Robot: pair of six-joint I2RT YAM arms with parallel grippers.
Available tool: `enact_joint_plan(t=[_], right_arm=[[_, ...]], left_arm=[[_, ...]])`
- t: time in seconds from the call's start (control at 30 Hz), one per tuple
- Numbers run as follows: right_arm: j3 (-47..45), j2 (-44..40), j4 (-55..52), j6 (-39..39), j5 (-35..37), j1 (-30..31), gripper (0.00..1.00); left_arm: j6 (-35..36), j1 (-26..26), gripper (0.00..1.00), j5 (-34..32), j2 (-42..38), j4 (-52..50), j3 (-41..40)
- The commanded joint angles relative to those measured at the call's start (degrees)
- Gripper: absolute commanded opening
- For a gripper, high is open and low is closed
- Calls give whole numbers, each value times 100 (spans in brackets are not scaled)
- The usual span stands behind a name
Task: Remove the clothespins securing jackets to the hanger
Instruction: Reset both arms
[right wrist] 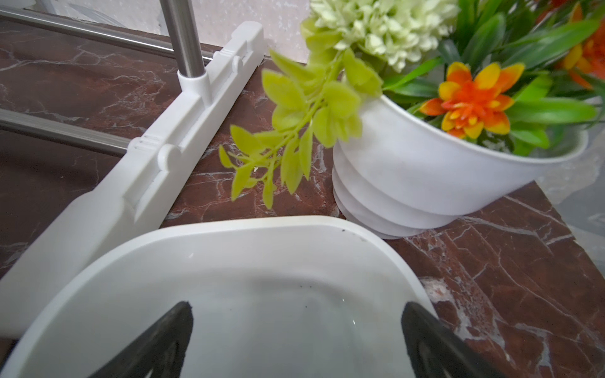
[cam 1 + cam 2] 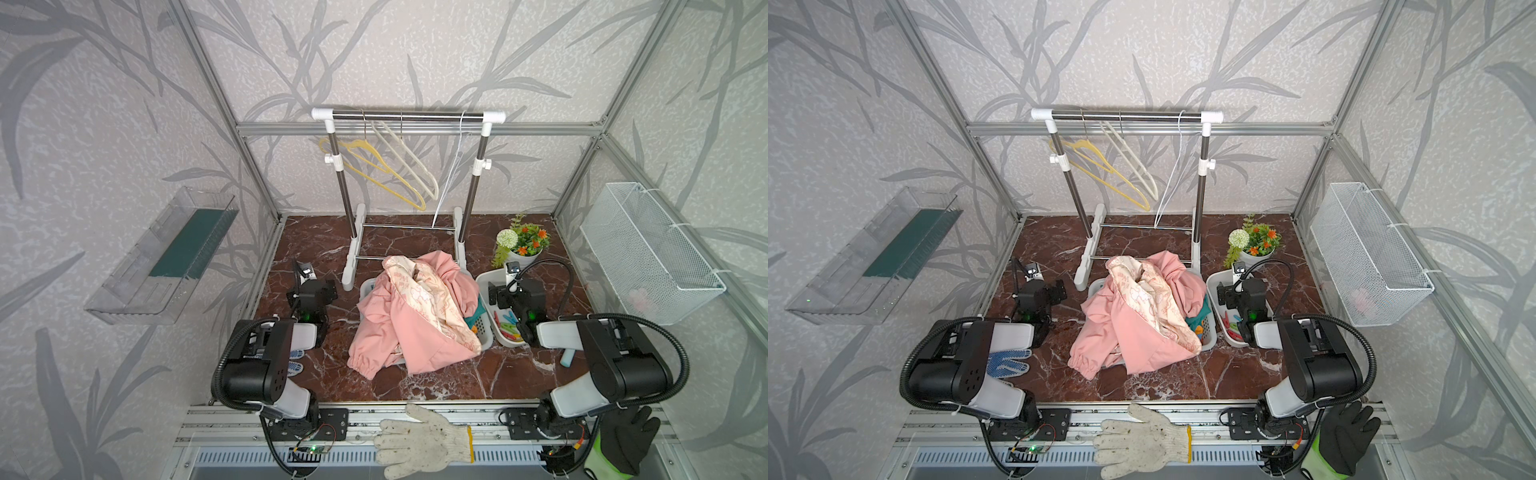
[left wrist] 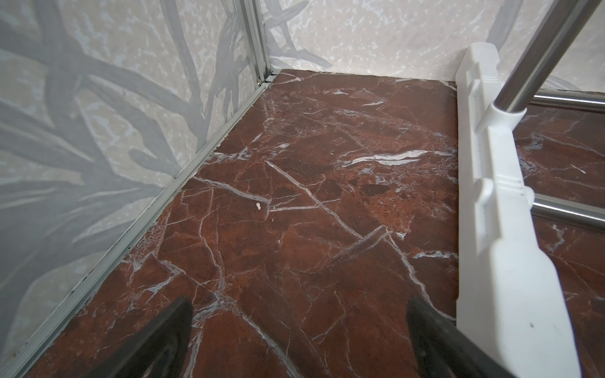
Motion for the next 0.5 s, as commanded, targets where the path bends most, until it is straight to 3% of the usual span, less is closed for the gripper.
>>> enact_joint_plan(t=[0.0,0.23,0.47], right_arm=[[143,-71,3,71,-66,-21,99],[145,-64,1,68,-83,-29,99],[130,-86,2,-21,-919,-217,99]], left_arm=[[-43,24,99,-78,-11,123,102],[-43,25,99,-71,-11,120,106],[-43,27,99,-72,-10,120,101]])
